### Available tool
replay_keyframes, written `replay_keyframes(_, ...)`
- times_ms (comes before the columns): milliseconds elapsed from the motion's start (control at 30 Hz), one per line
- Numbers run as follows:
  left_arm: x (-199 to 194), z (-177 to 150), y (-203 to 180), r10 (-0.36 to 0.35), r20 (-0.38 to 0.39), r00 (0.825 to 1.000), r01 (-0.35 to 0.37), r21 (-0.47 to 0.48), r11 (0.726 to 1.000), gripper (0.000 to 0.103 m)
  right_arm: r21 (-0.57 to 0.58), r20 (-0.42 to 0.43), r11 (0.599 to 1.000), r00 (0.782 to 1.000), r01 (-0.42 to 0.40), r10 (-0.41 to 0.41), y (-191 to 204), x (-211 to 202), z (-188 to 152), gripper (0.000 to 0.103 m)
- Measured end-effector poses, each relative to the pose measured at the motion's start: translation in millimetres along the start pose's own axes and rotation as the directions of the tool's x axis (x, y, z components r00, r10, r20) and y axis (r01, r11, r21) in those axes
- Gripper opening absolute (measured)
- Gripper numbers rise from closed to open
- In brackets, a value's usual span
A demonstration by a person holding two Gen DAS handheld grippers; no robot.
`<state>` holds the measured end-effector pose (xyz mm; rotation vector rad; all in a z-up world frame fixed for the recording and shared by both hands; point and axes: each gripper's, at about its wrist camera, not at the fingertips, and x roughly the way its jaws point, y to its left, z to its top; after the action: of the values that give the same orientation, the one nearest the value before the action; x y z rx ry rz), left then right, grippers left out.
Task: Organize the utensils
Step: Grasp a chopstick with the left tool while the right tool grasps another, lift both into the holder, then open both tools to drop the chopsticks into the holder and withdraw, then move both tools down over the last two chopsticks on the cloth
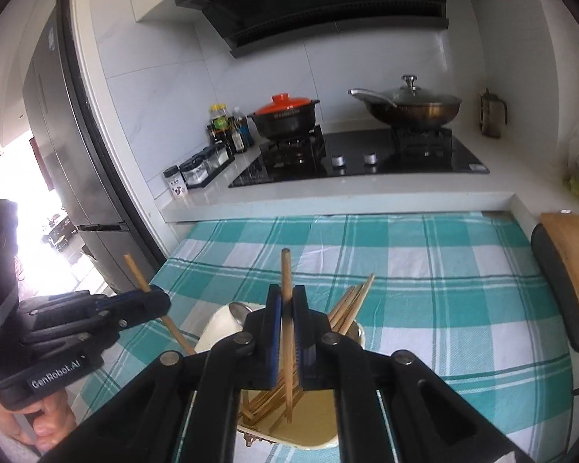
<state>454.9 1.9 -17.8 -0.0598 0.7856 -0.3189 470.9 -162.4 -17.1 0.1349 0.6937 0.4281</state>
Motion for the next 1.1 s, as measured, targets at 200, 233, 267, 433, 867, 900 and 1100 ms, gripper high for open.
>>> replay_keyframes(200,-20,-22,4,-0.002,0.018,1.000,0.002,-0.035,0.999,0.059,-0.048,-0.009,0.996,0.997,0.076,-0.077,1,-1,-9,0.057)
replay_keyframes(233,-29,-29,4,0.008,0.025,1.000,-0.008,-0.019,1.000,0.067,-0.081,0.017,0.993,0.996,0.089,-0.088,2,-11,-13,0.057)
replay_keyframes(267,-38,-39,4,0.022,0.029,0.999,-0.022,-0.003,1.000,0.076,-0.112,0.030,0.988,0.994,0.104,-0.101,2,-22,-18,0.057)
replay_keyframes(433,-52,-129,9,0.050,-0.065,0.997,-0.050,0.000,0.999,0.091,-0.170,-0.004,0.973,0.987,0.158,-0.161,-21,-68,-82,0.057)
replay_keyframes(867,-16,-278,-43,0.163,-0.120,0.979,-0.163,0.009,0.987,0.091,-0.033,-0.118,0.935,0.928,0.353,-0.354,-71,-116,-299,0.057)
replay_keyframes(900,-16,-278,-44,0.159,-0.114,0.981,-0.159,0.011,0.987,0.091,-0.026,-0.126,0.933,0.925,0.359,-0.359,-73,-117,-300,0.057)
replay_keyframes(1100,-12,-278,-38,0.143,-0.140,0.980,-0.144,-0.002,0.990,0.097,0.029,-0.155,0.930,0.921,0.366,-0.357,-84,-113,-299,0.057)
